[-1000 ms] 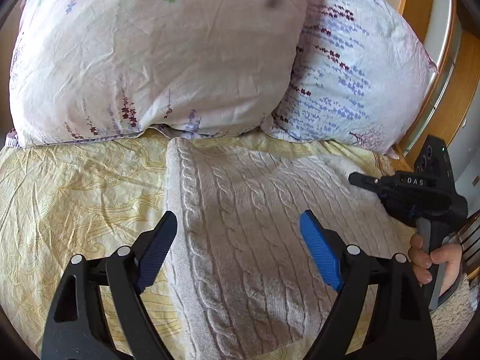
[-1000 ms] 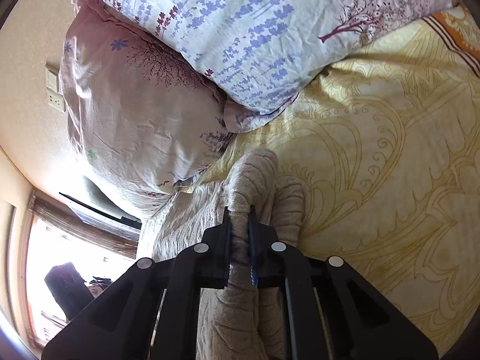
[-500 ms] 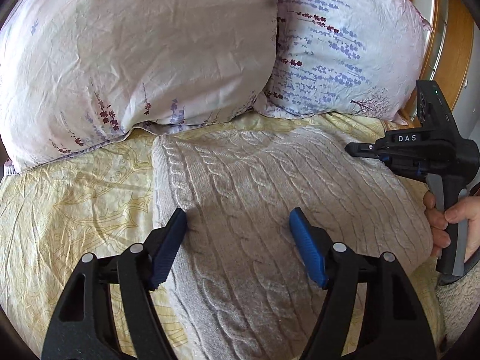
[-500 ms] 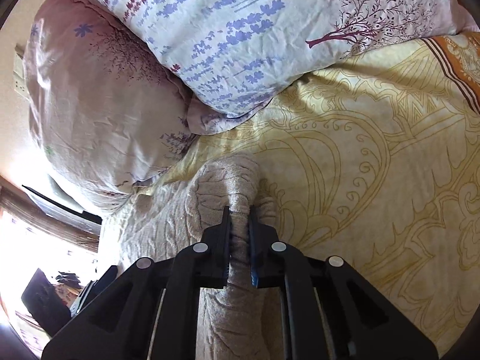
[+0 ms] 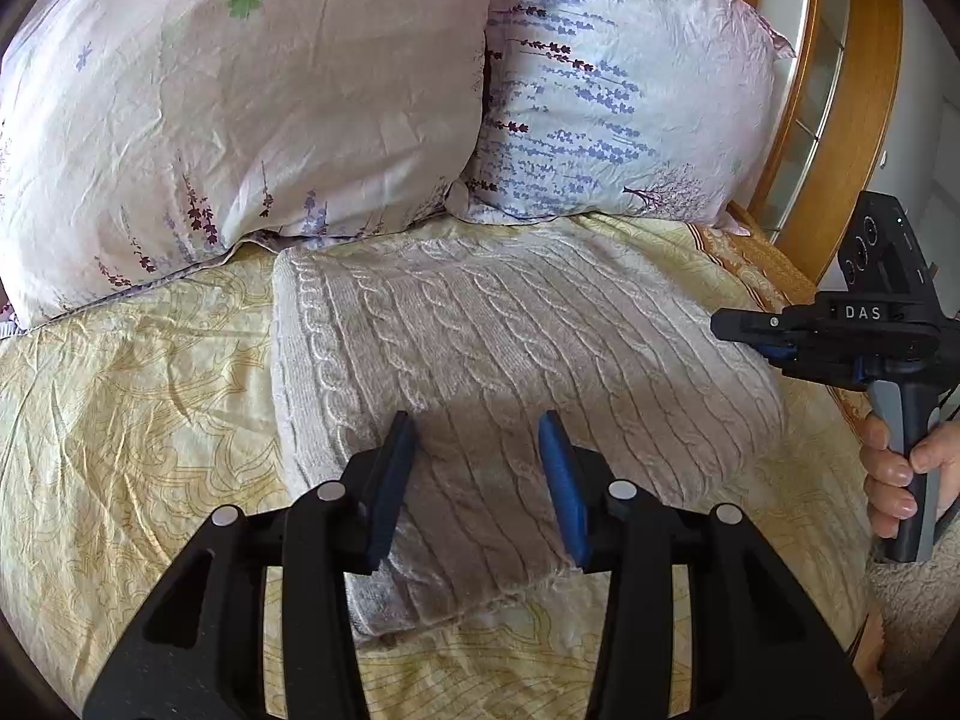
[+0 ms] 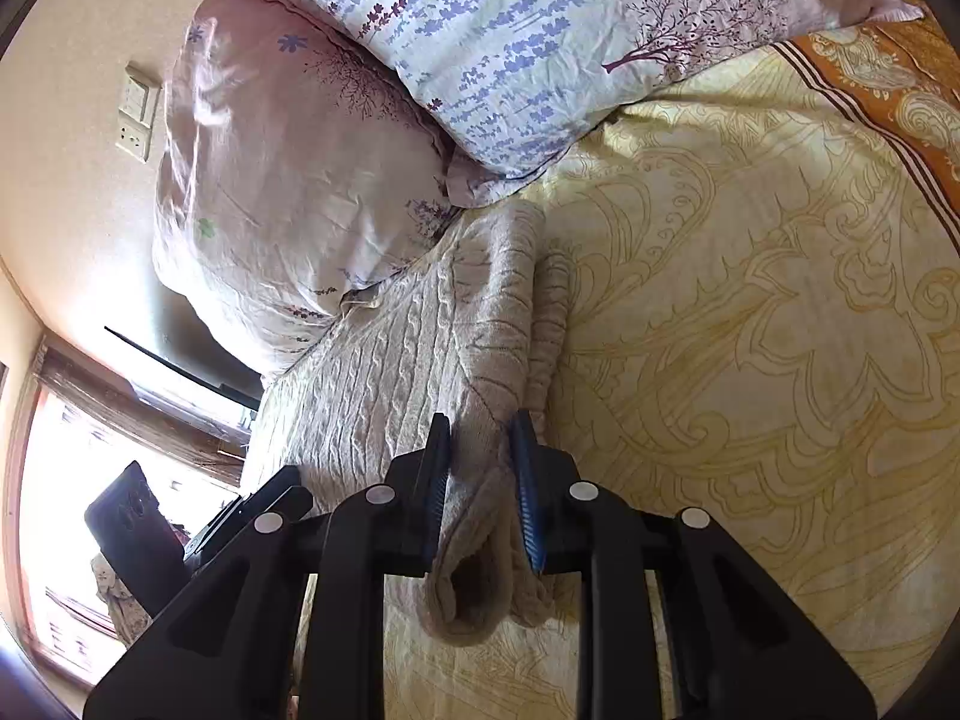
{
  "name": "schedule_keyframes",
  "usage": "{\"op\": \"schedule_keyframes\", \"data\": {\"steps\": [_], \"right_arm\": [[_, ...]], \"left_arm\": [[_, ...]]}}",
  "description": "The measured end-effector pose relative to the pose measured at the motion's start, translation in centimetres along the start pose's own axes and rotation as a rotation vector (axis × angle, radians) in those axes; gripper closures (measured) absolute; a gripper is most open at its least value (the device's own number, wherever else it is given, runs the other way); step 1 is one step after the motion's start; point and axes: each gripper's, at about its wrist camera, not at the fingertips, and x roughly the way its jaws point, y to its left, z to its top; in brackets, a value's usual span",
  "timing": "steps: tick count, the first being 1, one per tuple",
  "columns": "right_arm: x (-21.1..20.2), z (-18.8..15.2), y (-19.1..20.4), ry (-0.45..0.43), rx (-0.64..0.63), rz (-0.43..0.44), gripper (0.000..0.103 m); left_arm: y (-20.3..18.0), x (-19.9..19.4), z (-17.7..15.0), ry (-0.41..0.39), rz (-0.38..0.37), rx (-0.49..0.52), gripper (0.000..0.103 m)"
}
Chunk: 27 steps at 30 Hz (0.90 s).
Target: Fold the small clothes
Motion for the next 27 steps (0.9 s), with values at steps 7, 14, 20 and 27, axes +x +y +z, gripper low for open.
{"op": "schedule_keyframes", "data": {"steps": [7, 14, 20, 27], "right_arm": [[0.1, -2.1, 1.3, 0.034, -0.1, -0.083, 0.081], [-0.6, -2.1, 1.4, -0.049, -0.149, -0.221, 0.094], [0.1, -3.0, 1.4, -0.038, -0.159, -0.287, 0.089], [-4.1, -4.8, 4.5, -0.189, -0.279, -0.281, 0.059]], "left_arm": [[-0.1, 0.6, -0.5, 0.016, 0.027, 0.006, 0.06], [-0.1, 0.7, -0.5, 0.029, 0.02, 0.0, 0.06], [-0.3, 0.1, -1.4, 0.009, 0.025, 0.026, 0.06], [1.9, -5.0, -4.0, -0.136, 0.144, 0.028, 0.045]]}}
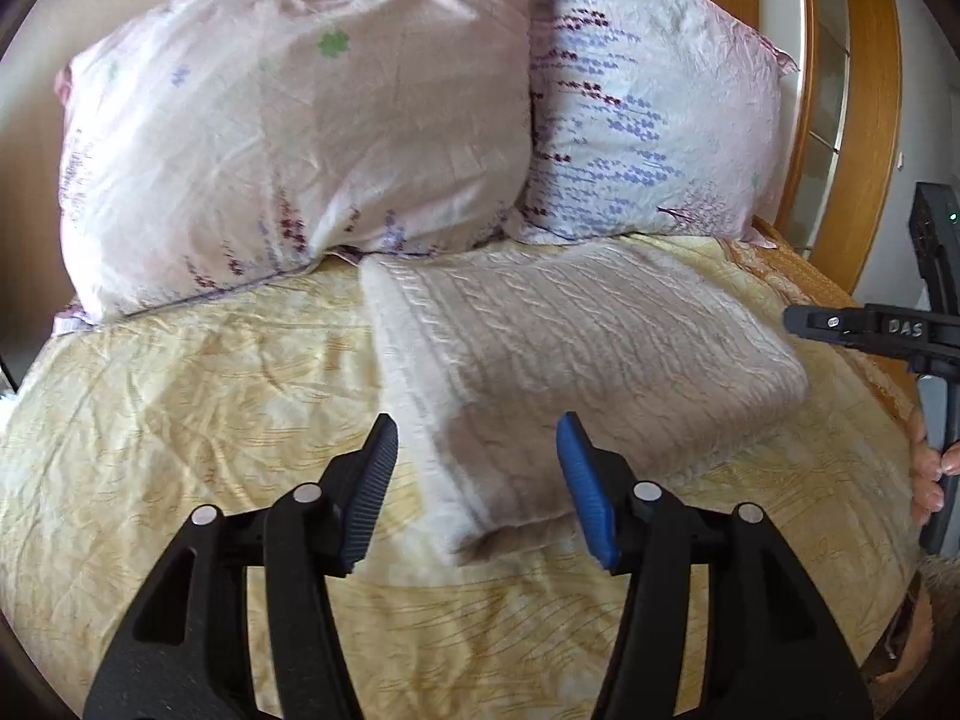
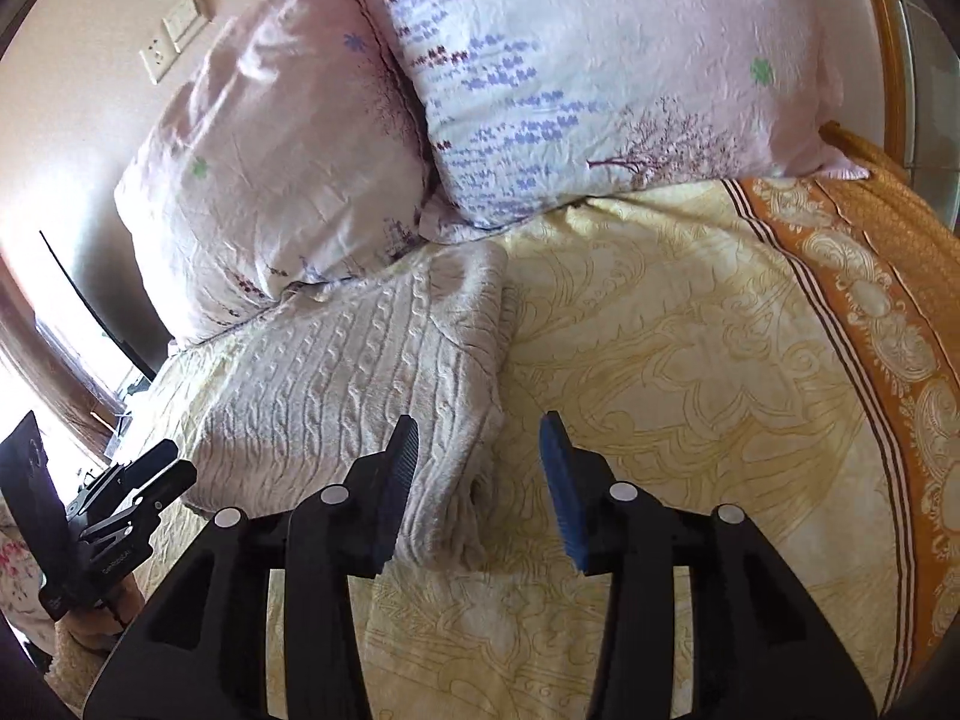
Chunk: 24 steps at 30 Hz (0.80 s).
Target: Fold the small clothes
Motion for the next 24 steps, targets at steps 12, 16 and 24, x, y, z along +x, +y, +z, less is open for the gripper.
{"op": "schedule_keyframes", "data": {"steps": [12, 16, 24], "right_arm": [[1.5, -2.4, 0.4, 0.111, 0.01, 0.106, 0.078], [1.8, -2.7, 0.9, 0.108, -0.011, 0.035, 0.089], [2.5, -3.7, 0.7, 0.142, 0.029, -0.049, 0.088]], "left_arm": [[-0.7, -0.2, -2.5, 0.133, 0.035, 0.168, 0.056], [1.4, 1.4, -1.9, 0.185, 0.037, 0.018, 0.063], [1.6, 1.7, -2.9, 0.218, 0.093, -0.025, 0.06]]}}
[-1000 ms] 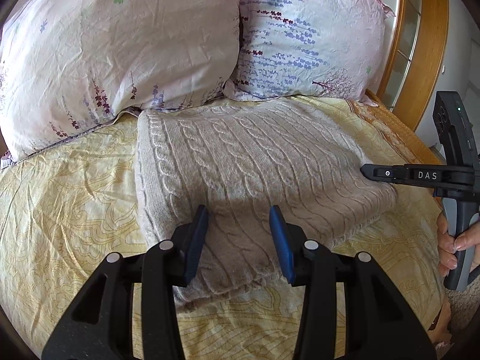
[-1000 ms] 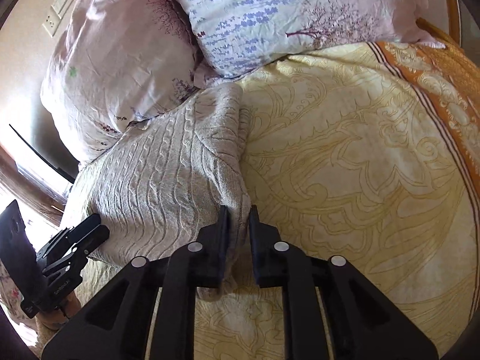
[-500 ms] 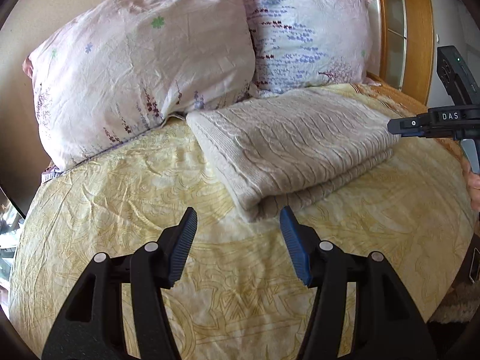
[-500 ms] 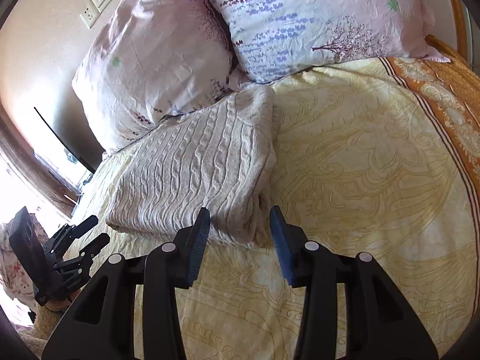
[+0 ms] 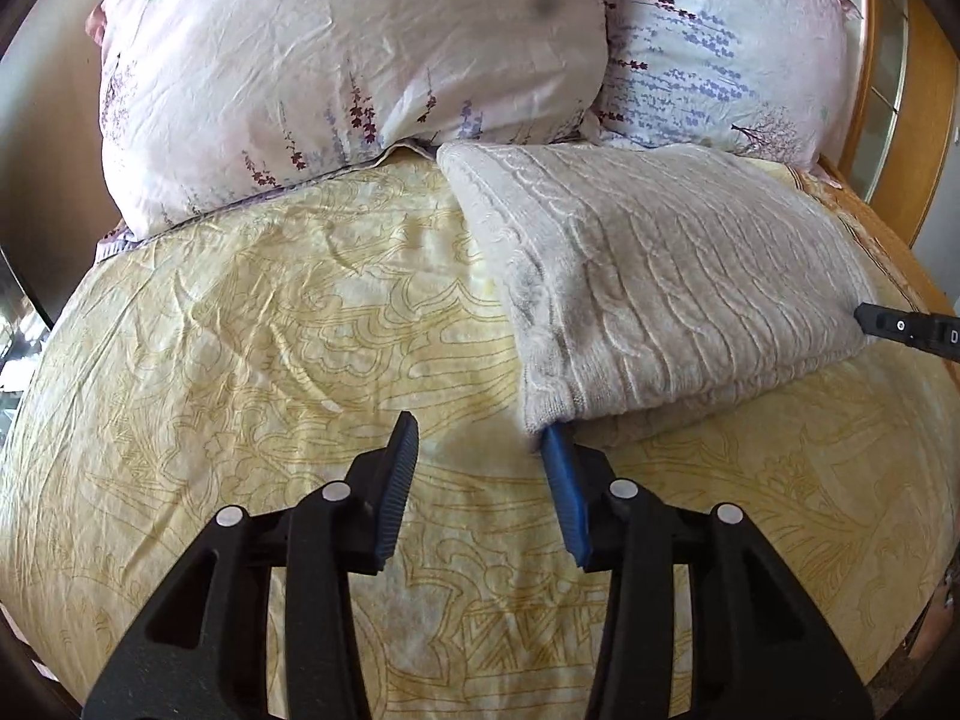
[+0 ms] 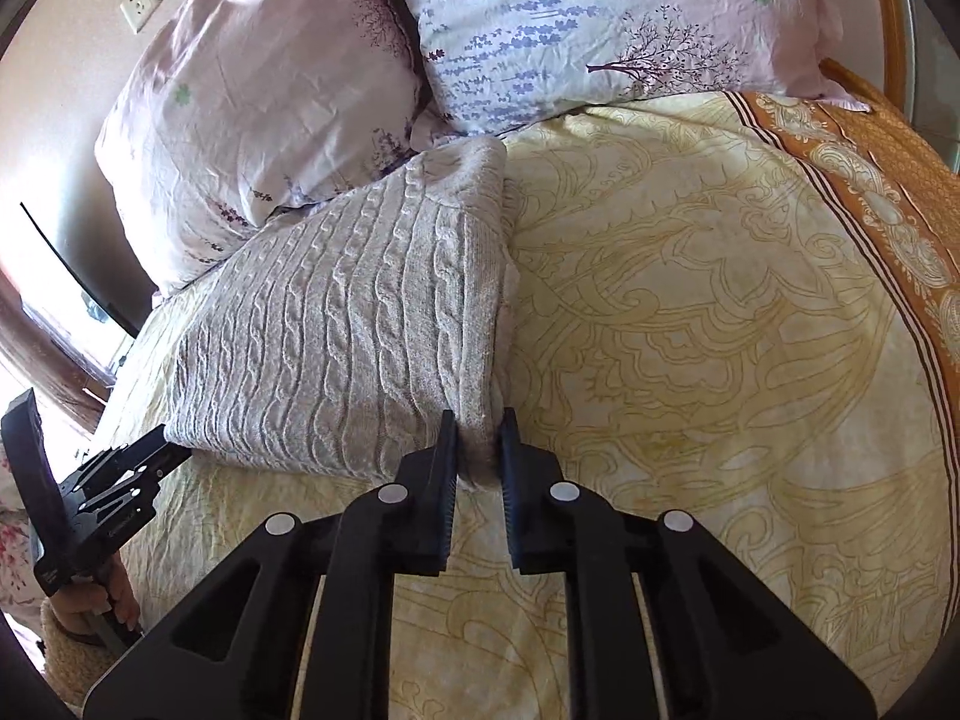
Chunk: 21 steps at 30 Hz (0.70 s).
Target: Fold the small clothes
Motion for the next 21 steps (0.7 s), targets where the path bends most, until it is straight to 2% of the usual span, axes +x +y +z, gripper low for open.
{"op": "schedule_keyframes", "data": {"steps": [2, 3, 4, 6, 8, 9, 11, 13, 16, 17, 21], "right_arm": [[-0.4, 0.0, 0.0, -0.003, -0.011, 0.011, 0.083], [-0.9, 0.1, -0.1, -0.015, -0.01, 0.013, 0.077], [-1.5, 0.2, -0.1, -0.043, -0.013, 0.012, 0.076], [-3.5, 0.4, 0.4, -0.142, -0.036, 0.006, 0.076], [-4.9, 0.8, 1.7, -0.224, -0.103, 0.014, 0.076], [-5.1, 1.0, 2.6, -0.233, -0.146, 0.019, 0.076], [-4.0, 1.0, 4.2, -0.201, -0.221, 0.003, 0.077], [-2.6, 1.0, 4.7, -0.153, -0.246, -0.03, 0.077], [-1.0, 1.0, 4.0, -0.093, -0.22, -0.053, 0.077], [-0.8, 0.8, 3.9, -0.084, -0.218, -0.06, 0.077], [-0.2, 0.4, 3.7, -0.06, -0.223, -0.084, 0.077]], "left_arm": [[-0.4, -1.5, -0.1, -0.037, -0.013, 0.012, 0.055], [-0.5, -2.5, -0.1, -0.072, -0.025, 0.014, 0.047], [-0.5, -3.7, -0.1, -0.119, -0.042, 0.009, 0.038], [-0.7, -5.6, 0.4, -0.211, -0.071, -0.015, 0.032], [-1.2, -6.2, 1.3, -0.263, -0.141, -0.046, 0.032], [-1.5, -5.8, 1.9, -0.269, -0.177, -0.066, 0.032], [-2.3, -4.3, 3.1, -0.256, -0.234, -0.099, 0.033], [-3.3, -2.5, 3.7, -0.212, -0.252, -0.112, 0.047], [-4.7, 0.3, 3.7, -0.102, -0.239, -0.111, 0.059], [-5.0, 0.8, 3.5, -0.079, -0.227, -0.104, 0.059], [-5.8, 1.5, 3.3, -0.067, -0.179, -0.064, 0.059]]}}
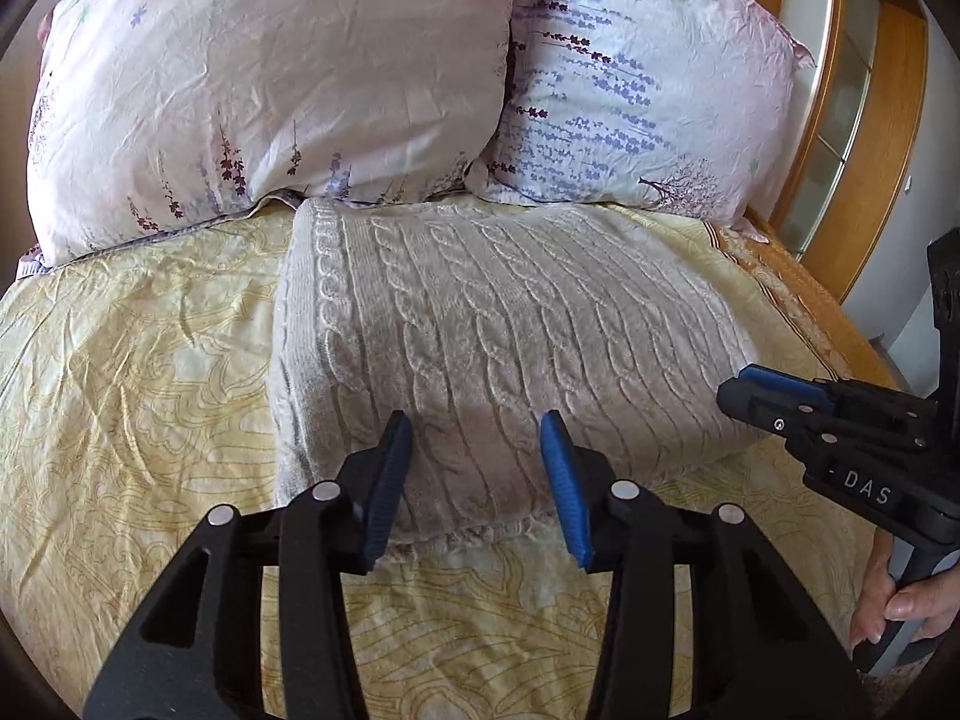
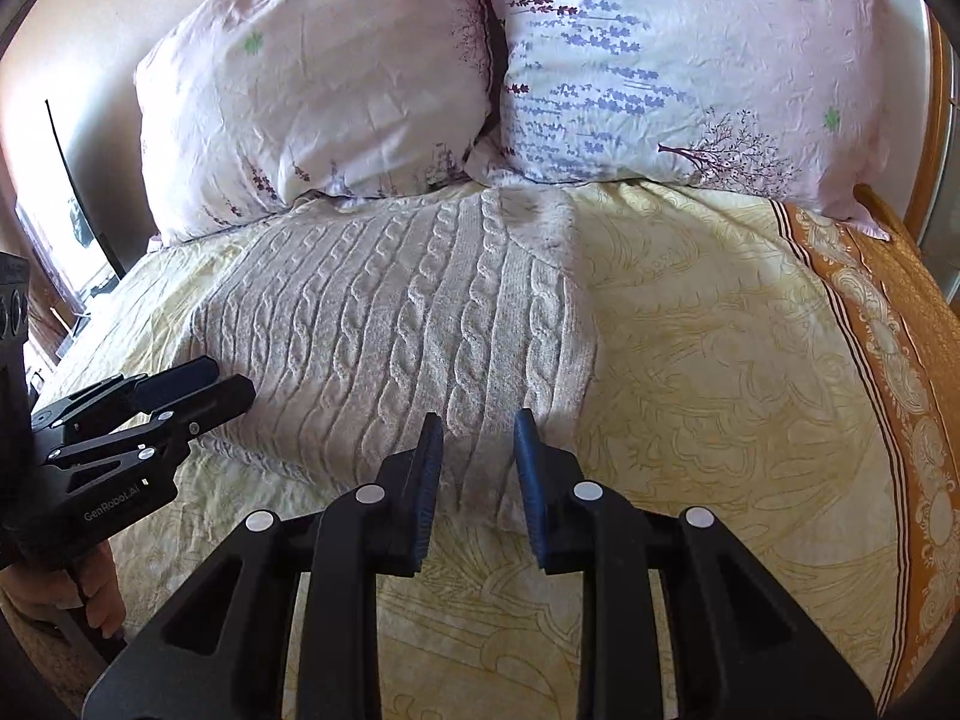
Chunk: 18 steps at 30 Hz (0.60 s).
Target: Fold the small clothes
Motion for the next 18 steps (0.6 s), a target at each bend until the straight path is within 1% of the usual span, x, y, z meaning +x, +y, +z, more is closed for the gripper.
{"op": "schedule_keyframes", "data": {"steps": [5, 10, 11, 12, 13, 15, 17, 18], "right_arm": [[0.7, -0.3, 0.4, 0.025, -0.019, -0.033, 0.076], [0.9, -0.3, 1.0, 0.037, -0.061, -0.065, 0.074], [0.9, -0.3, 1.1, 0.039, -0.062, -0.063, 0.069], [1.0, -0.2, 1.2, 0.043, -0.063, -0.049, 0.06], [1.0, -0.2, 1.4, 0.046, -0.068, -0.045, 0.057], [1.2, -0.3, 2.1, 0.052, -0.091, -0.052, 0.043], [1.6, -0.3, 2.8, 0.058, -0.12, -0.061, 0.034], [1.7, -0.4, 3.0, 0.058, -0.13, -0.069, 0.031]], "left_arm": [[0.1, 1.3, -0.4, 0.048, 0.025, 0.013, 0.056], [0.1, 1.5, -0.5, 0.062, 0.04, 0.009, 0.053], [0.1, 1.6, -0.5, 0.064, 0.044, 0.011, 0.053], [0.0, 1.7, -0.4, 0.066, 0.047, 0.014, 0.052], [-0.1, 1.8, -0.4, 0.069, 0.051, 0.016, 0.05], [-0.2, 1.9, -0.3, 0.072, 0.055, 0.021, 0.048], [-0.3, 2.1, -0.2, 0.076, 0.052, 0.026, 0.045], [-0.3, 2.1, -0.1, 0.078, 0.048, 0.028, 0.043]]}}
